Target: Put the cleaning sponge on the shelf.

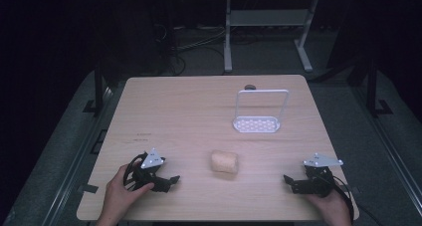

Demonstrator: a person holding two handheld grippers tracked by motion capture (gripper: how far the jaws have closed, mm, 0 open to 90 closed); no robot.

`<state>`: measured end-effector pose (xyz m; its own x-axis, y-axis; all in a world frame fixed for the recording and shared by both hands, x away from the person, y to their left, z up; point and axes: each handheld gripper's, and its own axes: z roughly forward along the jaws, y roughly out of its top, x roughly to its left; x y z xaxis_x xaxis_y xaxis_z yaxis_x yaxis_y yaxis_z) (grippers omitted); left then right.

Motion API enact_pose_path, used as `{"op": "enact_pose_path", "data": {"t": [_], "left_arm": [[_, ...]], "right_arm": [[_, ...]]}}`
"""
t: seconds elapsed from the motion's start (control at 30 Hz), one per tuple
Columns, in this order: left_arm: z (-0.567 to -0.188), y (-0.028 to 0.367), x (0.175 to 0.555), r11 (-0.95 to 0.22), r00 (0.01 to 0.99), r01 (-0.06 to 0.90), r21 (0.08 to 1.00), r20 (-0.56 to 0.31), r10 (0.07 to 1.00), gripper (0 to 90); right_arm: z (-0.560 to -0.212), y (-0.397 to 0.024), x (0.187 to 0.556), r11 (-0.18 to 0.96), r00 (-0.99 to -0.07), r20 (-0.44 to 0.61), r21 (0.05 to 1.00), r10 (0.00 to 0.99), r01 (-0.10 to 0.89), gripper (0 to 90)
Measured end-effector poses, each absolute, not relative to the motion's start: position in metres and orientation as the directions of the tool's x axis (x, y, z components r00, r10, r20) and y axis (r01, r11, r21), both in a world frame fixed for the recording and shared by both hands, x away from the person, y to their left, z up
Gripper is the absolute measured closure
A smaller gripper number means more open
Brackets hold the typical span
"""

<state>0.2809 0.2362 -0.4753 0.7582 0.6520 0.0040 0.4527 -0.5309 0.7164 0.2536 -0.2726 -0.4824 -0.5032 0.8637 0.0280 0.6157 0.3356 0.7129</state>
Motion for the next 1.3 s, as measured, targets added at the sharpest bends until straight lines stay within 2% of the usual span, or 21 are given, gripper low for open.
{"op": "enact_pose_path", "data": {"t": [0.37,0.57,1.3], "left_arm": [[-0.475,0.236,0.281,-0.528,0.756,0.455,0.717,0.002,0.654,12.6],[-0.475,0.236,0.281,-0.530,0.757,0.454,0.716,0.003,0.653,12.6],[-0.475,0.236,0.281,-0.532,0.759,0.453,0.715,0.004,0.652,12.6]], "right_arm": [[-0.482,-0.274,0.254,0.346,-0.520,0.031,0.712,0.854,0.611,8.7],[-0.480,-0.278,0.253,0.330,-0.523,0.070,0.704,0.849,0.629,8.6],[-0.454,-0.261,0.254,0.353,-0.614,0.083,0.754,0.785,0.554,8.7]]}}
